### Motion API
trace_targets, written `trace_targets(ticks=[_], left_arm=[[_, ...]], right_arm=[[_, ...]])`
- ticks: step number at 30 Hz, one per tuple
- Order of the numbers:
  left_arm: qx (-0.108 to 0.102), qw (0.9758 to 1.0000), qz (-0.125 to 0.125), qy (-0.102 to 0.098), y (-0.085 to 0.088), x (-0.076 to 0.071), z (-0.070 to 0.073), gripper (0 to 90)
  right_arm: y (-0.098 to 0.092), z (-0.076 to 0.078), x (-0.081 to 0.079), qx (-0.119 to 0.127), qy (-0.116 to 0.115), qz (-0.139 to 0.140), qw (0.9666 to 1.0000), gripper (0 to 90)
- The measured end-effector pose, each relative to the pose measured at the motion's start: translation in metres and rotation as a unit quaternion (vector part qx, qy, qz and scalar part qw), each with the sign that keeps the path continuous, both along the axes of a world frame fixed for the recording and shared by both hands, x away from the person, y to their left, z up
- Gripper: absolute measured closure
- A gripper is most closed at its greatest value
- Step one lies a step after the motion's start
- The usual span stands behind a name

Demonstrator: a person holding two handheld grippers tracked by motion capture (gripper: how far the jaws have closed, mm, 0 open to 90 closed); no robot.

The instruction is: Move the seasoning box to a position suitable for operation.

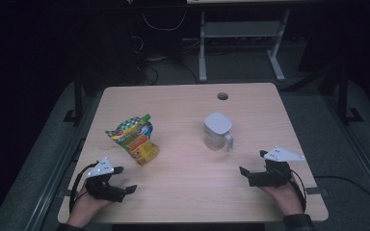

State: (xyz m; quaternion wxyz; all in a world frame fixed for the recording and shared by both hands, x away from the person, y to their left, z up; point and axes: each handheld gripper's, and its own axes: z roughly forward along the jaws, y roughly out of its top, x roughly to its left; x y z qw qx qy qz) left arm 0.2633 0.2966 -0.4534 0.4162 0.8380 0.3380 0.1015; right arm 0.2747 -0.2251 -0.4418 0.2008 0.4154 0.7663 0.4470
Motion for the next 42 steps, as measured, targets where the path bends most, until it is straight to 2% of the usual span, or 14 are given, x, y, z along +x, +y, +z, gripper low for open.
trace_targets(ticks=[6,16,32,42], left_arm=[[0.000,1.0000,-0.002,-0.002,-0.002,0.000,0.001,8.1],[-0.002,1.0000,-0.003,-0.002,-0.002,0.000,0.001,8.1],[-0.002,1.0000,-0.003,0.000,-0.002,0.000,0.000,8.1],[-0.002,1.0000,-0.005,0.002,-0.003,0.001,-0.001,8.1]], right_arm=[[0.001,0.011,0.008,0.015,-0.017,0.000,0.9997,3.6],[0.006,0.019,0.023,0.013,-0.025,0.008,0.9996,4.9],[0.018,0.026,0.047,0.012,-0.029,0.019,0.9993,9.2],[0.024,0.023,0.062,0.028,-0.024,0.034,0.9987,12.7]])
